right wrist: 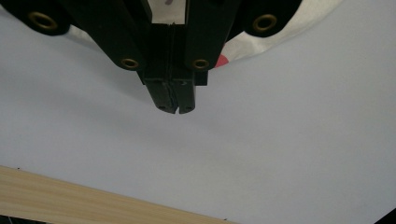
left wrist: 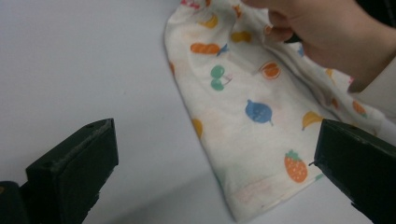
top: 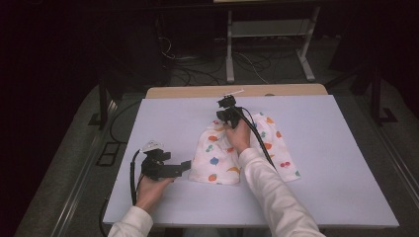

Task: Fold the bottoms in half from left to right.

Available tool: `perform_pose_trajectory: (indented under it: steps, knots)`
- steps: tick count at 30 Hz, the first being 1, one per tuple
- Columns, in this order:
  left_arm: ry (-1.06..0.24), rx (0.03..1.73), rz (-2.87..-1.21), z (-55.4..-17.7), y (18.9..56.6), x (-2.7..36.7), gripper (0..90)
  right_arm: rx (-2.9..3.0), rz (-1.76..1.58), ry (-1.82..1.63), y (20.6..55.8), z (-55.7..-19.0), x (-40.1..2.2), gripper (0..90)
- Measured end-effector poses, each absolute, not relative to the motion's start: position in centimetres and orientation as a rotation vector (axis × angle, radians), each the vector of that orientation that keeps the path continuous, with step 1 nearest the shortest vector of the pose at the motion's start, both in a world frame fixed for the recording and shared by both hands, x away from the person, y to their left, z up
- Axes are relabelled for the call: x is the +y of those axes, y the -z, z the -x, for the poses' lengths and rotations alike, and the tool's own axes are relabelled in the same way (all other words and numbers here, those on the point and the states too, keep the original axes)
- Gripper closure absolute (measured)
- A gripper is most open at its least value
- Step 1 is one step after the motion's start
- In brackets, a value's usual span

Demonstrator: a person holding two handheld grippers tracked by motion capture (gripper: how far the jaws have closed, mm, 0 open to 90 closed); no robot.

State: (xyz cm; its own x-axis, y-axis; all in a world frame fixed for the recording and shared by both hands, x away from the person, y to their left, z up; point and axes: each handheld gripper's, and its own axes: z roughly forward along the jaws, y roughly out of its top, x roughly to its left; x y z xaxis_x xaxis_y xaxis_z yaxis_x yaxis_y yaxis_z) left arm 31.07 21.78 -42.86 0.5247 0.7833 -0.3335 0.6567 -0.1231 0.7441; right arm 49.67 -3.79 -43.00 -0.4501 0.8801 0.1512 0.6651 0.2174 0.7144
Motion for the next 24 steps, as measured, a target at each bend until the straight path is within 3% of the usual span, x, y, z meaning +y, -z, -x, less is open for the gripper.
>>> perform_pose_trajectory:
  steps: [9, 24]
  knots:
    - [-0.043, 1.190, -1.929, -31.3, 43.4, 20.7, 0.4, 2.206, -1.447, -1.076, 42.9, -49.7, -3.9, 88.2]
    - [0.038, 1.202, -1.964, -31.3, 43.7, 20.1, 10.6, 2.195, -1.452, -1.096, 42.4, -49.6, -4.1, 88.2]
